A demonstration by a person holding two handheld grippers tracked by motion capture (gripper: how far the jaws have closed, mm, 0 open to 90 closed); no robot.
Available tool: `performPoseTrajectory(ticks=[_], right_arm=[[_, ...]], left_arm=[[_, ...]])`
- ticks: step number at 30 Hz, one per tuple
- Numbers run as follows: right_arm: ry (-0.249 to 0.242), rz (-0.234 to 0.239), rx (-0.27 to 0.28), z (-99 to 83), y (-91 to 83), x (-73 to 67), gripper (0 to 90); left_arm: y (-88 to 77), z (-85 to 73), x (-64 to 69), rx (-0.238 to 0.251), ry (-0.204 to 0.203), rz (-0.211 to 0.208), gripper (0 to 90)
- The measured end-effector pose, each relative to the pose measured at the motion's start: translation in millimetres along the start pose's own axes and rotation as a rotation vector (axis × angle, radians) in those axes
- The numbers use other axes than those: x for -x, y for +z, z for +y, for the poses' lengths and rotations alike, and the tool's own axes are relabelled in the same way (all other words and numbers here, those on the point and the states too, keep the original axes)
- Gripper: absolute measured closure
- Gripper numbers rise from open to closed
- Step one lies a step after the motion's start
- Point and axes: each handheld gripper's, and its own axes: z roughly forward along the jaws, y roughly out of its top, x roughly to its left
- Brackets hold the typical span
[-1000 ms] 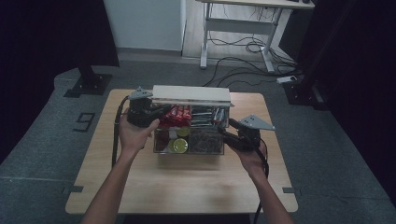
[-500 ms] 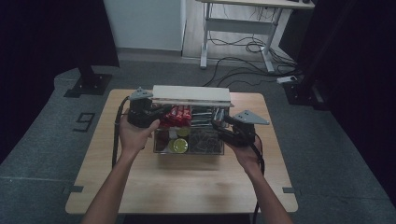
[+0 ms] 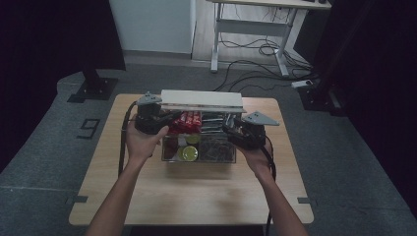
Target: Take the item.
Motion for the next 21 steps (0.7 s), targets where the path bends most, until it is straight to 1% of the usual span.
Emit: performPoseTrajectory(ticks=[5, 13, 21], right_arm=[[0.006, 0.001, -0.014, -0.4, 5.5, 2.3, 52.1], [0.002, -0.012, -0.024, 0.3, 12.0, 2.8, 52.5], [-0.018, -0.039, -0.031, 1.1, 18.4, 2.3, 56.8]], left_arm=[[1.3, -0.1, 0.2, -0.003, 0.0, -0.001, 89.7], [2.7, 0.1, 0.3, -0.009, 0.004, 0.001, 89.6], [3.0, -0.4, 0.5, -0.008, 0.005, 0.001, 89.7]])
